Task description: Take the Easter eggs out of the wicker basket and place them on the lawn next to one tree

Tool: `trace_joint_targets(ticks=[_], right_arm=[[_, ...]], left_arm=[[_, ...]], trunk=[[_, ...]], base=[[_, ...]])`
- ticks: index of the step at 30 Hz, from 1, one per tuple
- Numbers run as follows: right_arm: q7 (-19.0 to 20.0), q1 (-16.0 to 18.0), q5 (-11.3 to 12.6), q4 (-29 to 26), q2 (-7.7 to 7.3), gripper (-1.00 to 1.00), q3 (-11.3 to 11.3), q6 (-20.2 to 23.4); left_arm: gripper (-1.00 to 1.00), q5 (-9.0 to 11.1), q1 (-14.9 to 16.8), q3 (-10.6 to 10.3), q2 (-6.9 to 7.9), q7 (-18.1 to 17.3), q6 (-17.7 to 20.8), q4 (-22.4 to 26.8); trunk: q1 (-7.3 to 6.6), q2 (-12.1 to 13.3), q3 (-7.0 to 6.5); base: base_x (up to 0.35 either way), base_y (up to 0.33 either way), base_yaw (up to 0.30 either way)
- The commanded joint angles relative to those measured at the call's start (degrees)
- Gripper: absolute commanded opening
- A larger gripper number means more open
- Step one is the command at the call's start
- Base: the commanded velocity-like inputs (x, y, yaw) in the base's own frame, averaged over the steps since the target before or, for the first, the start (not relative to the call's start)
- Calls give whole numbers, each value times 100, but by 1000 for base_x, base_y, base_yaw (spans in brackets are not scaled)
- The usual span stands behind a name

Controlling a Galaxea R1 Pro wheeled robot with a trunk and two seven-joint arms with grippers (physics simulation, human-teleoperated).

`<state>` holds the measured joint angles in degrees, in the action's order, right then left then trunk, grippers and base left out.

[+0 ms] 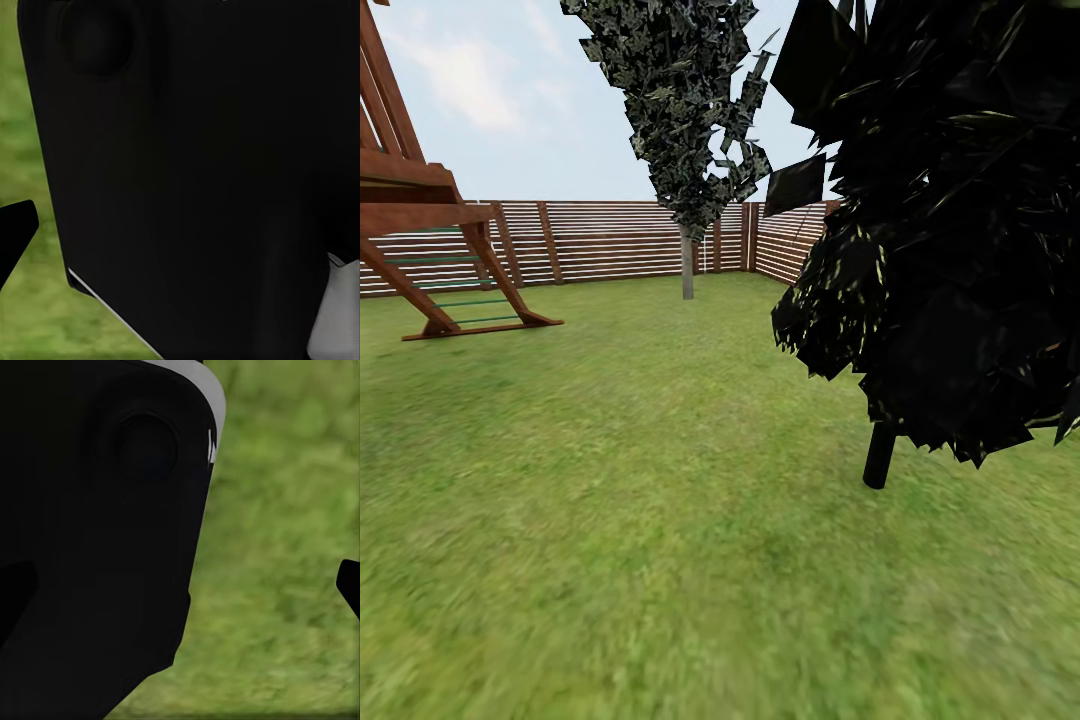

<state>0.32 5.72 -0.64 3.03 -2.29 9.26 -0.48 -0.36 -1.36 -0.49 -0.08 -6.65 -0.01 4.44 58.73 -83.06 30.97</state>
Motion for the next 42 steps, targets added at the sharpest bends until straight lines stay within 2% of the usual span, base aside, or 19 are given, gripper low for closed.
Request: trace_joint_targets(ticks=[1,42], right_arm=[[3,8,-7,13,1,100,31,-5],[6,8,-7,13,1,100,32,-5]], left_arm=[[100,-2,-5,-4,0,-11,0,13],[100,-4,-5,-4,2,-11,-3,12]], trunk=[[0,-2,4],[0,-2,4]], base=[[0,0,0],[0,0,0]])
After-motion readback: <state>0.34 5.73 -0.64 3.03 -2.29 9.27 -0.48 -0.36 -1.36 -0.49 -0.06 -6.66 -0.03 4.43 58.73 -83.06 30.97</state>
